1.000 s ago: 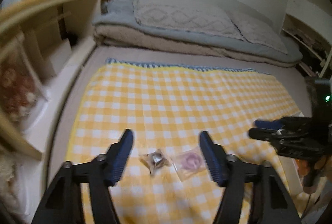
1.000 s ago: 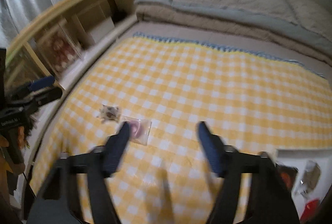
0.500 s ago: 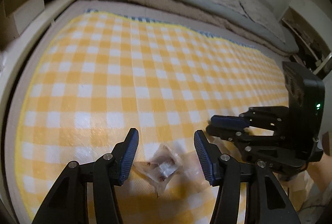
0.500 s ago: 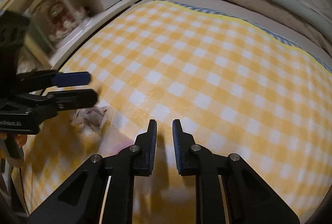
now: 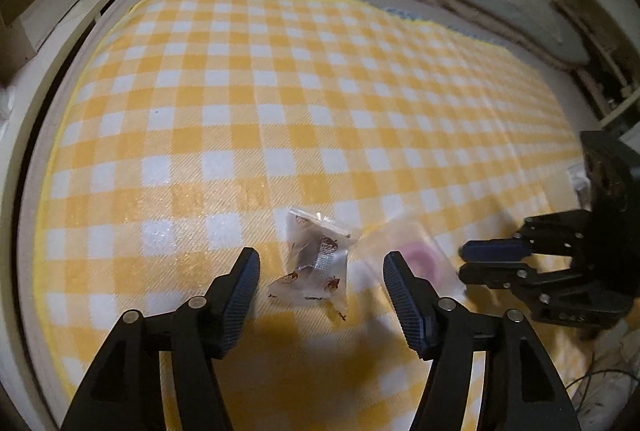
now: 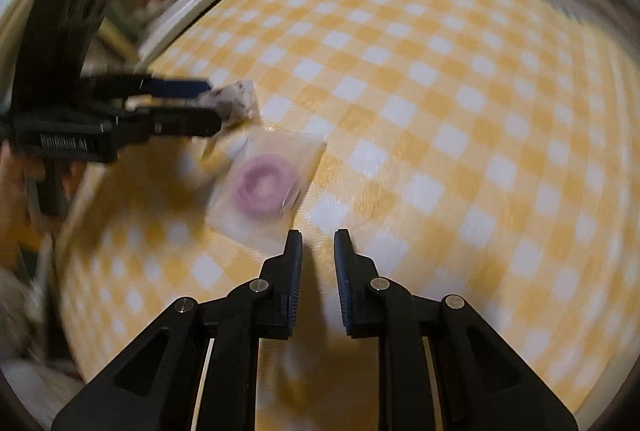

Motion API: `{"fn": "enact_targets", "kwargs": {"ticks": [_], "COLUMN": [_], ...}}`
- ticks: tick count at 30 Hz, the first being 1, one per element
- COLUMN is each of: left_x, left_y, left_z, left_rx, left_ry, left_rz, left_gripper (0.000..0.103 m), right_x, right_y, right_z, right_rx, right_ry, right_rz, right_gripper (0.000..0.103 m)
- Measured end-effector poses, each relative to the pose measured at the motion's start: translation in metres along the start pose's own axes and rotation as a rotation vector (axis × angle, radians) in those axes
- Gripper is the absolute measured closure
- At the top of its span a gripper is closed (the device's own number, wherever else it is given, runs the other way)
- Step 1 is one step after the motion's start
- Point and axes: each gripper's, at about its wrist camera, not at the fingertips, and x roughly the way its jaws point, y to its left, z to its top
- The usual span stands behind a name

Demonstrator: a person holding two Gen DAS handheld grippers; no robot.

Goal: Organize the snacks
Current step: 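Grasp the clear wrapped candy with the left tool while the right tool grasps the pink-ring packet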

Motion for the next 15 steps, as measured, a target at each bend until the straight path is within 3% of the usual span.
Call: {"fn": "enact_targets", "kwargs": {"ticks": [1,3,4,7,9,11,15], "left_x": [0.002,0.008,0.008,0.019,0.030,0.029,0.028], "left_y": [-0.003,-0.013,-0.016,-0.029,-0.033,-0.036,-0.036], "left_z": [0.003,0.010,0.011,0.019,0.019,0.013,0.014], "left_rx": [0.003,0.017,0.028,0.070,0.084,0.081,0.052], "left_ry": [0.014,0.041,0.048,0.079,0.101,0.096,0.026], "left_rz": [0.014,0.032,0.037,0.073,0.100,0.120,0.116], "left_gripper": [0.041,0.041,0.042,0.049,0.056,0.071,0.073], "right_x": [0.000,-0.002,-0.003,-0.006,-0.009,-0.009,-0.008], "right_y": [0.000,0.003,0.006,0.016,0.014,0.010,0.001], "right_z": [0.000,-0.002,-0.003,0.002,0.003,0.003,0.004], "right_rx": [0.031,0.078,0.084,0.086,0.142,0.215,0.354], "right_ry": [-0.007,-0.023,-0.035,-0.064,-0.078,-0.083,-0.076], "right_rz": [0.007,0.021,0.023,-0.007,0.001,0.025,0.071], "right_gripper": [0.083,0.065,0.062,0.059,0.052,0.047,0.046]}}
